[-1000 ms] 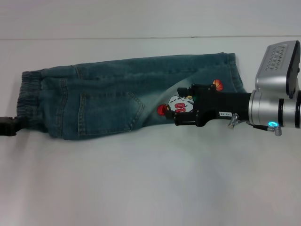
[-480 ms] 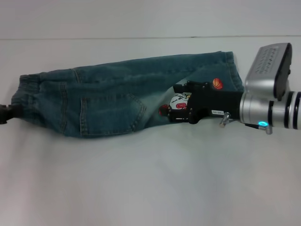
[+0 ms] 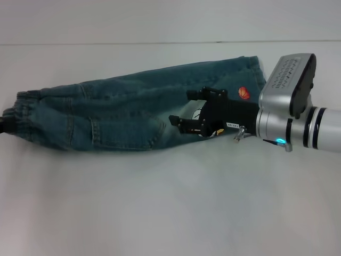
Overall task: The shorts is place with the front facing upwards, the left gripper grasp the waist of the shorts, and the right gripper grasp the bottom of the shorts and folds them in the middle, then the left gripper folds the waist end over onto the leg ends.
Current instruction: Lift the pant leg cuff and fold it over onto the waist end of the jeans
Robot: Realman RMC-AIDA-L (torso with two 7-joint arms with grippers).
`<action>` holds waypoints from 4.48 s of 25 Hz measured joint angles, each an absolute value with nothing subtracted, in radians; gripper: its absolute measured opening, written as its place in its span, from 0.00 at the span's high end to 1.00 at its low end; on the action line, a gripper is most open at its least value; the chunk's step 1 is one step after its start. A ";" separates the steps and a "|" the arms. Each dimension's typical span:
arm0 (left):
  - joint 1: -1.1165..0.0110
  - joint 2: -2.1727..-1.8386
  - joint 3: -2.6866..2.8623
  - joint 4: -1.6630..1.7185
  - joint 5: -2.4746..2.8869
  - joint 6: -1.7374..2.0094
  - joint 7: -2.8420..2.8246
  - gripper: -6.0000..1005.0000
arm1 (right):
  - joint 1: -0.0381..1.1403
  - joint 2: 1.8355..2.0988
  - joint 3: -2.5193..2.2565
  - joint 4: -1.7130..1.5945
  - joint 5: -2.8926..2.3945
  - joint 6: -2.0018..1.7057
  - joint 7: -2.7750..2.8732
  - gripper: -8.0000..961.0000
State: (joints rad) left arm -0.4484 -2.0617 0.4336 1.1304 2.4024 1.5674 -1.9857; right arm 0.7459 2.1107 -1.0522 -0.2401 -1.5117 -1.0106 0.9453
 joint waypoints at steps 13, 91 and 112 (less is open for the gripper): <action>-0.428 -2.050 0.384 1.173 2.395 1.651 -1.980 0.95 | 0.795 2.120 -1.051 -0.152 -1.429 -0.959 0.834 0.11; -0.759 -2.114 0.547 1.341 2.203 1.920 -2.217 0.95 | 0.913 2.122 -1.046 0.002 -1.320 -0.878 0.524 0.11; -0.814 -2.108 0.665 1.372 2.201 1.839 -2.287 0.95 | 0.944 2.121 -1.042 0.114 -1.375 -0.935 0.520 0.11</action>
